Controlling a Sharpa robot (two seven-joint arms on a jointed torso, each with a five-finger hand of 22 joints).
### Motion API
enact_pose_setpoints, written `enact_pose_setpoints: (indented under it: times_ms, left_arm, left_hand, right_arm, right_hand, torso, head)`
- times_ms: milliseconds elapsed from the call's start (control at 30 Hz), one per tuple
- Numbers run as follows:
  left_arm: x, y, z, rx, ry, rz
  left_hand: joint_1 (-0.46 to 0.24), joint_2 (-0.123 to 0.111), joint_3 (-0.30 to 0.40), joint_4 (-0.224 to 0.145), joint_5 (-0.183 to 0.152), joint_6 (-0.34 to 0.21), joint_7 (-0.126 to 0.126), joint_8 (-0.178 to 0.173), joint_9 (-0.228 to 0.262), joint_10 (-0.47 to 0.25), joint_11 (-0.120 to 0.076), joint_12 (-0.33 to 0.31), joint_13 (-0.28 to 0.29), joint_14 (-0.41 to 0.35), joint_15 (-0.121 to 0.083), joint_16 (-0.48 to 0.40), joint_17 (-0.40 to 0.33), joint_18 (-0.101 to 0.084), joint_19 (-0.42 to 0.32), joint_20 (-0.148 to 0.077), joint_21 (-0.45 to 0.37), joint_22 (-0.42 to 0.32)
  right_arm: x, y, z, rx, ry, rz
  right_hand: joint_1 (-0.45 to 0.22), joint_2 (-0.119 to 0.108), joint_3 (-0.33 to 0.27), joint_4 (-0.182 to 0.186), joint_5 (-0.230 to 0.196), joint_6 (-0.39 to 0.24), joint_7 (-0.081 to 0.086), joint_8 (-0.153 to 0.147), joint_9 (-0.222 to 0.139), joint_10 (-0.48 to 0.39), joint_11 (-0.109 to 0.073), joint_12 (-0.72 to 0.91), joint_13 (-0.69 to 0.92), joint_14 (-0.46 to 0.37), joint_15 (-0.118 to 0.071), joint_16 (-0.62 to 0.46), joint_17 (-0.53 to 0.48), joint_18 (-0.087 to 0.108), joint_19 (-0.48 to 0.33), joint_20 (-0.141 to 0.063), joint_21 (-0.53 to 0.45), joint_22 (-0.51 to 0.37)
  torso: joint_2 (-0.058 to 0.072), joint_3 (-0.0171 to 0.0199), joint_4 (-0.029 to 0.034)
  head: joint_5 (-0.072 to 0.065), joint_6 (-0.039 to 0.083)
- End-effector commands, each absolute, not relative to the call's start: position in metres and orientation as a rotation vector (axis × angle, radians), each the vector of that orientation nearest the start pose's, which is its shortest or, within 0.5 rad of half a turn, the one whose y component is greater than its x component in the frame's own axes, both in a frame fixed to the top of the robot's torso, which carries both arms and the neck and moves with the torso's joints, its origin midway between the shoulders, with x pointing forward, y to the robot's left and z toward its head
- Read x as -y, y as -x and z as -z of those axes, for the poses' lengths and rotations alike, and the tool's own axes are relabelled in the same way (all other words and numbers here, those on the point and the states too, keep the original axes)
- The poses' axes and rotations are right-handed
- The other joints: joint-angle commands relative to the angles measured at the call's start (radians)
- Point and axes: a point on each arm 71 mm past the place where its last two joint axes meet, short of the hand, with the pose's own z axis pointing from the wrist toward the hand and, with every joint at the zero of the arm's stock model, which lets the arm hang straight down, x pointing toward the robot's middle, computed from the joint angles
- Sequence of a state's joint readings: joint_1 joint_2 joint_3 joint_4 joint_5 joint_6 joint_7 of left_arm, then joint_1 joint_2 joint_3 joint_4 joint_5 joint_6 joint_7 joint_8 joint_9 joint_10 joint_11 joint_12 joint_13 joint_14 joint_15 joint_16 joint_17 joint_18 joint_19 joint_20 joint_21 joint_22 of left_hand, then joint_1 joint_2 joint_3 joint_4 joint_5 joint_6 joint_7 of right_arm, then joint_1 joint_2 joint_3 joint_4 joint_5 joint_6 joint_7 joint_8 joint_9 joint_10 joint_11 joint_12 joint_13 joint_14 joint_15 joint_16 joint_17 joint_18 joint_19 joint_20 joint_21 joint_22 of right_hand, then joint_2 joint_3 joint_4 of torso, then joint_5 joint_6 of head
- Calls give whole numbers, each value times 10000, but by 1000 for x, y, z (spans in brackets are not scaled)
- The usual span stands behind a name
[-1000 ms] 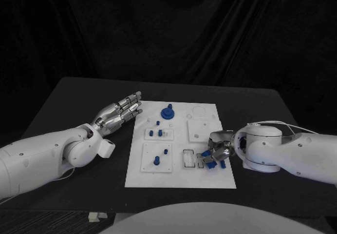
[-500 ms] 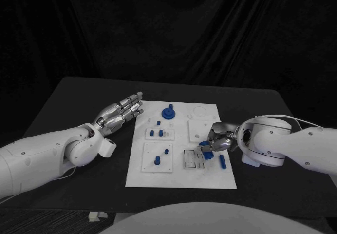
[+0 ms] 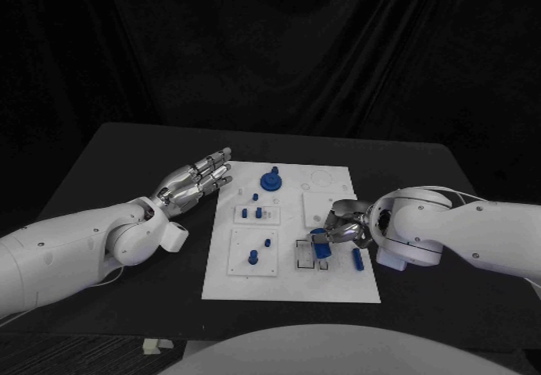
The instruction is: Assemble the parts on the task board
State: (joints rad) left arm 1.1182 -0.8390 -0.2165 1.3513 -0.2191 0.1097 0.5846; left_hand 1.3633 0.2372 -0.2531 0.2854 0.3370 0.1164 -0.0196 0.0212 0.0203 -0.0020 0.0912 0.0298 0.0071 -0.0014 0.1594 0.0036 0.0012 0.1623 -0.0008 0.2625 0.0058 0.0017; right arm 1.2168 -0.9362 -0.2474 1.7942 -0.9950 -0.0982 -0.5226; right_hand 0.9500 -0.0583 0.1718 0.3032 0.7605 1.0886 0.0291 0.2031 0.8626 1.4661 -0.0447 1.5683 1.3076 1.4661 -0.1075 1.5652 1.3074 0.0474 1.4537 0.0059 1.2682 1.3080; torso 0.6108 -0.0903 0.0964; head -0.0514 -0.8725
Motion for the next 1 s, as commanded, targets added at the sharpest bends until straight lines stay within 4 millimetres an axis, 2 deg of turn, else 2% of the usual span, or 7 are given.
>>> enact_pose_setpoints:
  times_ms: [33, 300, 500, 733, 833, 900, 1000]
  left_arm:
    - [-235, -456, 273, -17096, 8489, 17646]
    - [-235, -457, 274, -17102, 8493, 17645]
    - [-234, -456, 274, -17121, 8497, 17668]
    - [-234, -456, 275, -17140, 8507, 17675]
    - [-234, -456, 275, -17150, 8512, 17678]
    - [-234, -456, 275, -17156, 8515, 17680]
    - [-234, -456, 275, -17162, 8519, 17684]
  left_hand:
    - [116, 27, 36, 2, 53, 8, 78, 59, 10, 15, 80, 28, 0, 14, 65, -36, -12, 141, 8, 60, -57, -16]
    - [116, 27, 36, 2, 53, 8, 78, 59, 10, 15, 80, 28, 0, 14, 65, -36, -12, 141, 8, 60, -57, -16]
    - [116, 27, 36, 2, 53, 8, 78, 59, 10, 15, 80, 28, 0, 14, 65, -36, -12, 141, 8, 60, -57, -16]
    - [120, 31, 36, 8, 55, -2, 90, 57, 8, 15, 78, 24, 0, 14, 78, -36, -12, 137, 8, 64, -58, -17]
    - [120, 31, 36, 8, 55, -2, 90, 57, 8, 15, 78, 24, 0, 14, 78, -36, -12, 137, 8, 64, -58, -17]
    - [123, 33, 36, 10, 59, 0, 97, 58, 8, 14, 79, 23, -1, 14, 86, -36, -12, 134, 8, 68, -58, -17]
    - [125, 22, 31, 8, 67, -1, 102, 58, 8, 14, 81, 17, -2, 14, 92, -36, -12, 132, 8, 71, -58, -17]
  right_arm:
    - [195, -389, 268, -24076, -2850, -4693]
    - [190, -386, 277, -24425, -2643, -4472]
    - [186, -386, 280, -24511, -2543, -4523]
    - [183, -386, 281, -24546, -2451, -4602]
    - [182, -386, 281, -24563, -2421, -4619]
    - [182, -386, 282, -24582, -2387, -4637]
    - [181, -386, 282, -24602, -2343, -4665]
  right_hand:
    - [-107, 0, 1820, -1836, -190, -84, 2, -61, -13, 1047, 63, 25, 2632, 1047, 71, 56, 2634, 206, -66, 44, -62, 1703]
    - [-308, 77, 1592, -1665, -1415, -208, 71, -234, -81, 1047, 118, 25, 2632, 1047, 158, 56, 2634, 235, -95, 130, -228, 1666]
    - [-335, 100, 1537, -1628, -1630, -237, 91, -269, -96, 1047, 135, 25, 2632, 1047, 173, 56, 2634, 247, -109, 146, -289, 1651]
    - [-538, 182, 1317, -1389, -2367, -228, 119, -313, -123, 1047, 163, 25, 2632, 1047, 200, 56, 2634, 263, -124, 176, -392, 1632]
    - [-665, 193, 1143, -1237, -2982, -225, 126, -335, -137, 1047, 172, 25, 2632, 1047, 209, 56, 2634, 272, -132, 188, -448, 1621]
    - [-847, 178, 933, -1057, -3635, -223, 131, -352, -146, 1047, 178, 25, 2632, 1047, 214, 56, 2634, 278, -137, 194, -493, 1614]
    - [-1017, 146, 711, -895, -4082, -223, 138, -365, -151, 1047, 185, 25, 2632, 1047, 216, 56, 2634, 286, -144, 196, -548, 1605]
  torso:
    - [2, 0, 2]
    - [-4, -3, 18]
    - [-4, -1, 3]
    - [-7, -3, 3]
    - [-5, -2, -3]
    - [-8, -1, -4]
    - [-10, -1, -1]
  head:
    - [10, -2]
    - [25, -2]
    - [54, -2]
    - [64, -2]
    - [84, -2]
    - [78, -2]
    - [101, -2]
